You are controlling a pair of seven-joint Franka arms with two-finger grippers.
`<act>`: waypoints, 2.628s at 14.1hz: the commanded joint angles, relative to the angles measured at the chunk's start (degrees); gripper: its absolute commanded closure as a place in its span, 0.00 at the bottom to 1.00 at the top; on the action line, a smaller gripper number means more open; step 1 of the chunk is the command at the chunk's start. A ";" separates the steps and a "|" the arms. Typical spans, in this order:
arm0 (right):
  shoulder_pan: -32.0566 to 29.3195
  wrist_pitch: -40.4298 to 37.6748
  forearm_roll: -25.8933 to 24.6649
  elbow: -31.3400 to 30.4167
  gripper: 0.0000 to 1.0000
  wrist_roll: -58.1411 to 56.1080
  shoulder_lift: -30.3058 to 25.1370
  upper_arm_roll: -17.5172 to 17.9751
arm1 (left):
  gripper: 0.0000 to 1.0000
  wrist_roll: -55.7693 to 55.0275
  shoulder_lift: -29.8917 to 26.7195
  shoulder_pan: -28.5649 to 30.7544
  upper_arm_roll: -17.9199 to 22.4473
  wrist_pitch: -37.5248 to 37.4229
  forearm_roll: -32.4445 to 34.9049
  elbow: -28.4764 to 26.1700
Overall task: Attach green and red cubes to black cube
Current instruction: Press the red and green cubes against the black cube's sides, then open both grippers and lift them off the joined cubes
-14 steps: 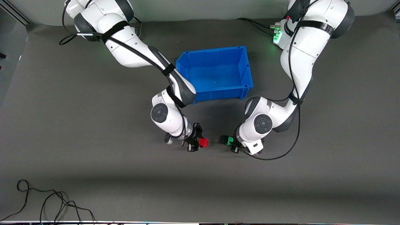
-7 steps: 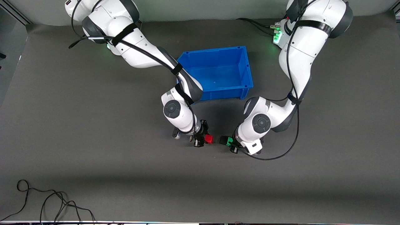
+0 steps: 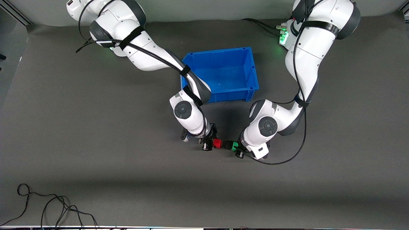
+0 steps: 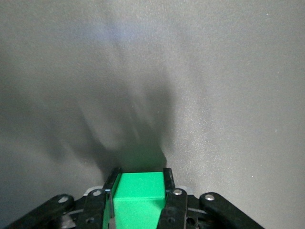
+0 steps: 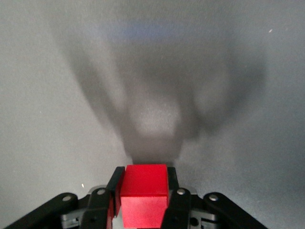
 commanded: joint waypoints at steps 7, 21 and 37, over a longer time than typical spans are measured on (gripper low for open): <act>1.93 0.24 -3.71 7.54 0.89 2.74 4.44 -0.90 | 1.00 -1.29 1.03 -1.31 1.04 0.04 -0.02 1.76; 0.71 -0.46 -4.69 7.63 0.00 1.95 3.23 -0.90 | 0.05 -0.94 1.03 -1.48 1.12 -0.31 1.12 1.76; -15.11 -38.50 -4.60 -10.28 0.00 -46.53 -29.97 -0.99 | 0.00 50.15 -29.27 17.48 0.59 -50.19 -3.17 2.73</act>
